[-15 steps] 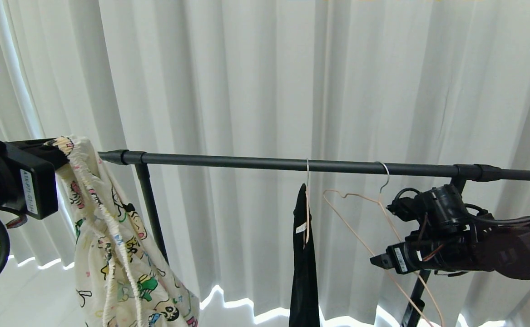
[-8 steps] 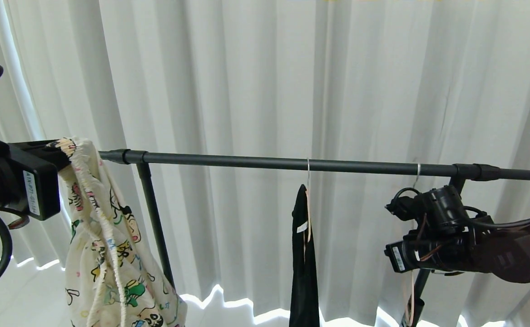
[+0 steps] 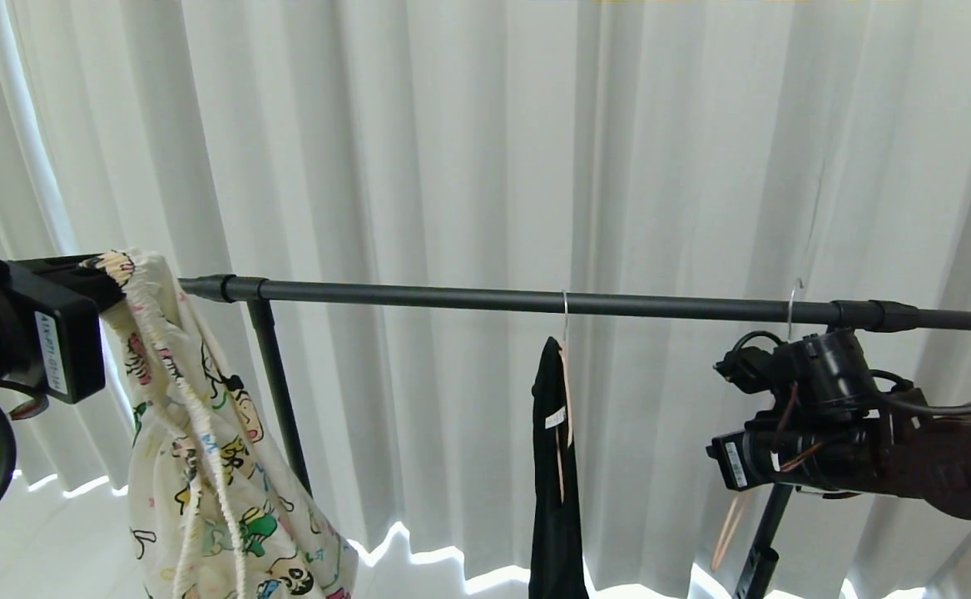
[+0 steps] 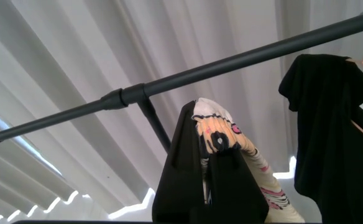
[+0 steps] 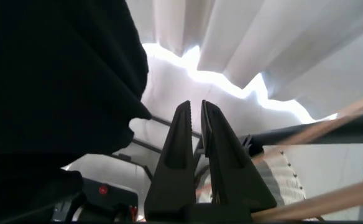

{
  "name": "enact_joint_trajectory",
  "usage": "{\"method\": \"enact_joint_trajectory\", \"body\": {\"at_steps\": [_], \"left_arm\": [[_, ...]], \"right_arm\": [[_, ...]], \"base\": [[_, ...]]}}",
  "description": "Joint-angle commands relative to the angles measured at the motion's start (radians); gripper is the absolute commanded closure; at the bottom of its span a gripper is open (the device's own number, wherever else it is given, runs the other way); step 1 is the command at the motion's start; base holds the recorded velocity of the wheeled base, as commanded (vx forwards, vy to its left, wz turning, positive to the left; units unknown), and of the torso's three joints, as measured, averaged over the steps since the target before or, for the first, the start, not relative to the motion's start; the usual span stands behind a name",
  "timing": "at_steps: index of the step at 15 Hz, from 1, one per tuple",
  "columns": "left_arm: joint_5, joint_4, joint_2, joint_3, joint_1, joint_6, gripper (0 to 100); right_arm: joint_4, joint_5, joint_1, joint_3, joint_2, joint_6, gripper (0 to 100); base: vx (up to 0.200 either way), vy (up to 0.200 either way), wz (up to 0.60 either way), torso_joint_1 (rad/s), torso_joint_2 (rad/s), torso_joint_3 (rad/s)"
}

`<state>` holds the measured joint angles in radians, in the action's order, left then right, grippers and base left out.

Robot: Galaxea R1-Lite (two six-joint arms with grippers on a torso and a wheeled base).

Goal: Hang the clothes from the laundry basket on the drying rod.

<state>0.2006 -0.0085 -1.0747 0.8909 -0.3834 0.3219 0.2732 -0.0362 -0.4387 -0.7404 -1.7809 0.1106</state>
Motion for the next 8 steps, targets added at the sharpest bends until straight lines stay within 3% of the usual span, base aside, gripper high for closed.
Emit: {"method": "enact_joint_trajectory", "body": {"at_steps": [1,5,8], "left_arm": [[0.002,-0.001,0.007,0.000,0.000,0.000,100],[-0.001,-0.001,0.012,-0.001,0.000,-0.001,100],[-0.026,-0.001,0.022,-0.001,0.000,0.000,100]], "right_arm": [[0.021,0.010,-0.015,0.024,0.054,-0.003,100],[0.084,0.117,-0.020,0.135,0.179,-0.141,100],[0.070,0.213,-0.020,0.171,0.273,-0.192,100]], "base": [[0.000,0.000,0.00,0.000,0.00,0.000],[0.000,0.000,0.00,0.000,0.00,0.000],[0.000,0.000,0.00,0.000,0.00,0.000]]}}
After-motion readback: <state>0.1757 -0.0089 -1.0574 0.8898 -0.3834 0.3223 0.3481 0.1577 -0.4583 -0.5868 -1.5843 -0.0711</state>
